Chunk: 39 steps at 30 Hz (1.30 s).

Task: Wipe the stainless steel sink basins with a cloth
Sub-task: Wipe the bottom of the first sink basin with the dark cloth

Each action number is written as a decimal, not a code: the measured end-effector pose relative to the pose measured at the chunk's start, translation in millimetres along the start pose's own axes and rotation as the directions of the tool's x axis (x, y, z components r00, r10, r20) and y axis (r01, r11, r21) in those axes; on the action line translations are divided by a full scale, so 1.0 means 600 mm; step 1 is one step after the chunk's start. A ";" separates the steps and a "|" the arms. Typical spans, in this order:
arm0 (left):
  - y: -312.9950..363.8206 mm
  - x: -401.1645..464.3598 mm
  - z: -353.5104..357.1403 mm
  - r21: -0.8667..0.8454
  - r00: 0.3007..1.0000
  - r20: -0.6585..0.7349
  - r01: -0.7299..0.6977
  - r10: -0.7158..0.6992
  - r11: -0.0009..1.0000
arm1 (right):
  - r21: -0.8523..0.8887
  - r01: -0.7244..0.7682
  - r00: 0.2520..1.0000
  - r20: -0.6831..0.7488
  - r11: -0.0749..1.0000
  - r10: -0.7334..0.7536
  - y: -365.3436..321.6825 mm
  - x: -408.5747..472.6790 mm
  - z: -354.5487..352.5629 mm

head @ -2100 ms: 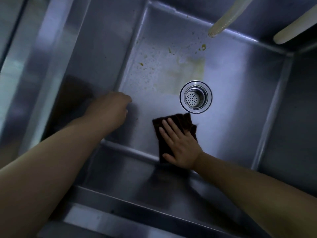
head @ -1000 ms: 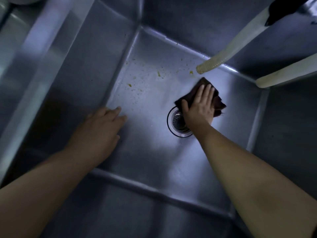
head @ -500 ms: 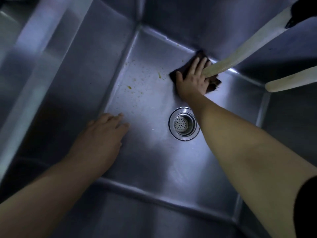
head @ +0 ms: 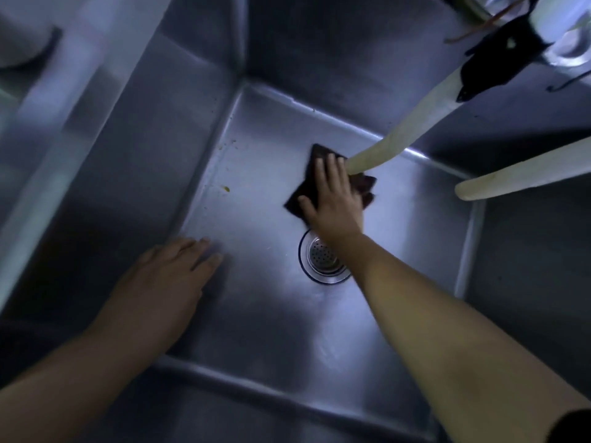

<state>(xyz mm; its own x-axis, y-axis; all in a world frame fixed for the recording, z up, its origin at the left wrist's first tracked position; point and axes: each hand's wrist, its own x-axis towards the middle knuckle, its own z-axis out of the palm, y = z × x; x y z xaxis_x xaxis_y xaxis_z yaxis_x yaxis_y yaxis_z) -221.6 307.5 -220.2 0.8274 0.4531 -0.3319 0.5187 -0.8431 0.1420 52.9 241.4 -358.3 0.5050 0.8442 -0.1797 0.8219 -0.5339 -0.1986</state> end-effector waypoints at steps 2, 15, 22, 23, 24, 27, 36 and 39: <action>0.001 0.004 0.000 -0.008 0.999 -0.051 -0.013 0.012 1.000 | -0.021 -0.109 0.993 -0.038 0.994 0.109 0.082 -0.009 -0.018; -0.008 0.008 0.021 -0.093 0.995 -0.089 0.038 -0.046 0.995 | 0.416 -0.810 0.439 -0.038 0.414 0.897 0.010 0.197 -0.060; -0.007 0.002 0.021 -0.128 0.995 -0.057 0.072 -0.079 0.989 | 0.257 -0.743 0.610 -0.120 0.618 0.783 -0.153 0.253 -0.014; -0.007 0.002 0.020 -0.137 0.996 -0.047 0.074 -0.081 0.988 | 0.234 -0.726 0.638 -0.124 0.647 0.760 -0.168 0.255 -0.012; -0.007 0.002 0.020 -0.140 0.996 -0.040 0.076 -0.082 0.987 | 0.205 -0.704 0.670 -0.124 0.680 0.732 -0.181 0.256 -0.008; -0.007 0.001 0.017 -0.139 0.996 -0.030 0.075 -0.080 0.987 | 0.106 -0.588 0.792 -0.121 0.801 0.598 -0.218 0.245 0.009; -0.011 0.001 0.007 -0.086 0.987 0.092 0.137 -0.129 0.987 | -0.083 0.216 0.976 0.021 0.973 -0.215 -0.224 0.206 0.005; -0.012 0.000 0.004 -0.027 0.982 0.107 0.160 -0.156 0.987 | -0.070 0.307 0.951 0.070 0.949 -0.302 -0.230 0.149 0.012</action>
<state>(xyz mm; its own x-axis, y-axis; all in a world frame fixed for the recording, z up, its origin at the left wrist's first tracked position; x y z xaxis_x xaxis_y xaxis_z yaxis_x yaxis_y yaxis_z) -225.8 313.0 -223.5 0.7086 0.5456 -0.4475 0.6497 -0.7519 0.1120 -17.3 390.1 -354.0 0.2132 0.9607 -0.1780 0.9536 -0.2442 -0.1761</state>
